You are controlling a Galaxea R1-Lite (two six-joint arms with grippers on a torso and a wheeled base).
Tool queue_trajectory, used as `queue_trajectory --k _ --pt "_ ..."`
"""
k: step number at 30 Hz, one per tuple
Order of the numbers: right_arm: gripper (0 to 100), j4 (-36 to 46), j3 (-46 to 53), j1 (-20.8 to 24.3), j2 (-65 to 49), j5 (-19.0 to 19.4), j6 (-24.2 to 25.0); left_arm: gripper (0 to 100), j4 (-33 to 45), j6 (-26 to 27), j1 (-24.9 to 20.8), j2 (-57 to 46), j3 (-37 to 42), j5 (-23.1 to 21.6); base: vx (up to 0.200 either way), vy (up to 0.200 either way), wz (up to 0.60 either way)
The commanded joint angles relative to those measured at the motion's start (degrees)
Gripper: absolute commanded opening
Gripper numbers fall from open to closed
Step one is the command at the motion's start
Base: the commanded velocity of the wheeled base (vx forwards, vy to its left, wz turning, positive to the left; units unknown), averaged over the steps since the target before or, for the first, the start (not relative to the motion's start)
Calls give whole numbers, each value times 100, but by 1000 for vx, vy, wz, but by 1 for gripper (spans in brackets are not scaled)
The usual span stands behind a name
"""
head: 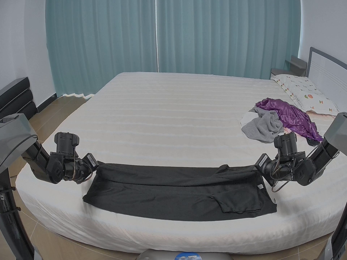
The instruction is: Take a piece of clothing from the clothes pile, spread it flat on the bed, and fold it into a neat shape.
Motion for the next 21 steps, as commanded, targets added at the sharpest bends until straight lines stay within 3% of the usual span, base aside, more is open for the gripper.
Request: queue_trajectory --k 1,3,4,13,21 --pt "0 -3 48 -7 -19 7 0 0 -7 -11 -4 -3 133 -17 0 0 0" --pt "0 -3 66 -15 -28 7 0 0 -7 -20 -13 -11 186 -17 0 0 0" --pt "0 -3 101 -24 -28 25 0 100 -7 -11 -22 -38 247 -17 0 0 0" --pt "0 -11 198 -33 -45 34 0 100 -534 -46 13 -249 713 -44 0 0 0" --pt "0 -11 189 -33 -45 43 0 100 -912 -55 4 173 -69 -272 0 0 0"
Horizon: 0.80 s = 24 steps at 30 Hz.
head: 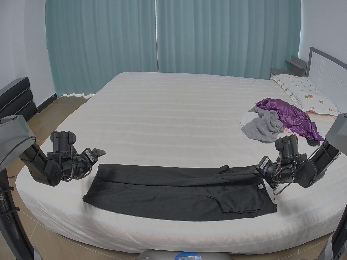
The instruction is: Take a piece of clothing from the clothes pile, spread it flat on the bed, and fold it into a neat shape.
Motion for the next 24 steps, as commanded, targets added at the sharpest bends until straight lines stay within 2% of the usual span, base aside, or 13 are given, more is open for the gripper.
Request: queue_trajectory --k 1,6,9,10,11,12,16,20,24 --pt "0 -3 -19 6 13 5 0 100 -44 -7 -19 490 -642 -278 0 0 0" --pt "0 -3 -19 6 13 5 -9 100 -36 10 -28 1158 -1266 -401 0 0 0" --pt "0 -3 -19 6 13 5 -9 100 -36 10 -37 1263 -1354 -463 0 0 0" --pt "0 -3 -10 6 13 14 -9 100 -27 10 -19 1369 -1398 -656 0 0 0" --pt "0 -3 -10 6 13 14 -9 100 -27 10 -19 1369 -1398 -656 0 0 0" --pt "0 -3 -1 6 31 14 -9 100 -27 1 -10 1369 -1337 -832 0 0 0" --pt "0 -3 -1 6 5 14 8 100 -9 1 7 1290 -1073 -982 0 0 0" --pt "0 -3 8 -3 22 22 8 100 -79 37 51 683 -299 -1483 0 0 0" --pt "0 -3 8 -3 40 22 8 100 -97 63 130 244 61 -1597 0 0 0"
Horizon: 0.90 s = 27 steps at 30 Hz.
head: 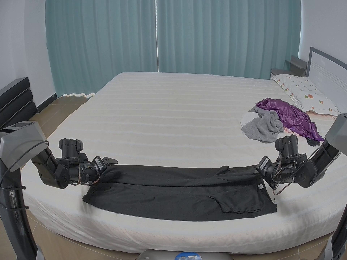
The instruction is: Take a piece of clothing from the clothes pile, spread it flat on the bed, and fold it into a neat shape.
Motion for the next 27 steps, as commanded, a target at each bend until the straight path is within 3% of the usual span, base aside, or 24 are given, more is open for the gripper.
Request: queue_trajectory --k 1,13,27 --pt "0 0 5 -3 34 0 0 100 -26 63 125 -732 552 -155 0 0 0" --pt "0 8 23 -91 43 0 0 100 -62 942 327 -1039 1361 -330 0 0 0" --pt "0 0 58 -91 7 0 -9 100 -325 933 292 -617 605 -190 0 0 0"
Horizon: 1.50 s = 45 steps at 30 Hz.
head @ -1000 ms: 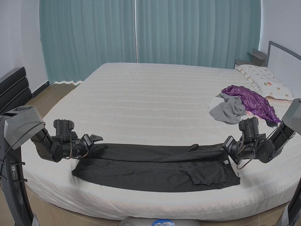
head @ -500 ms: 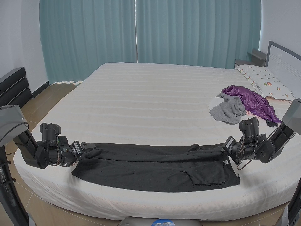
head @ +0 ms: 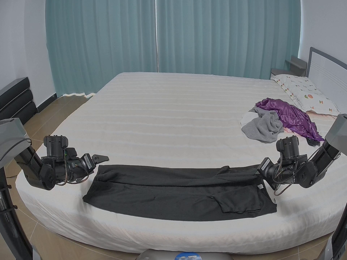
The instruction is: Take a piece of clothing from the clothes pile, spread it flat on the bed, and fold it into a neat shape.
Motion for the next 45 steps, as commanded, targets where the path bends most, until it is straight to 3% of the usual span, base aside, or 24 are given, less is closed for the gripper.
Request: queue_trajectory --k 1,18,19,23,39,45 --pt "0 1 5 3 -13 0 -4 100 -16 19 -21 401 -268 61 0 0 0" --pt "0 -8 -12 30 48 9 -4 100 -33 124 -74 779 -364 105 0 0 0" --pt "0 -8 -12 30 48 9 -4 0 -33 159 -74 788 -356 105 0 0 0" --pt "0 -8 -21 30 48 9 -4 0 -24 406 -74 841 -294 131 0 0 0" --pt "0 -17 -118 3 -31 0 -13 0 -42 379 14 498 -373 351 0 0 0" --pt "0 -17 -355 -23 -31 -8 -13 0 -376 326 67 533 -496 368 0 0 0"
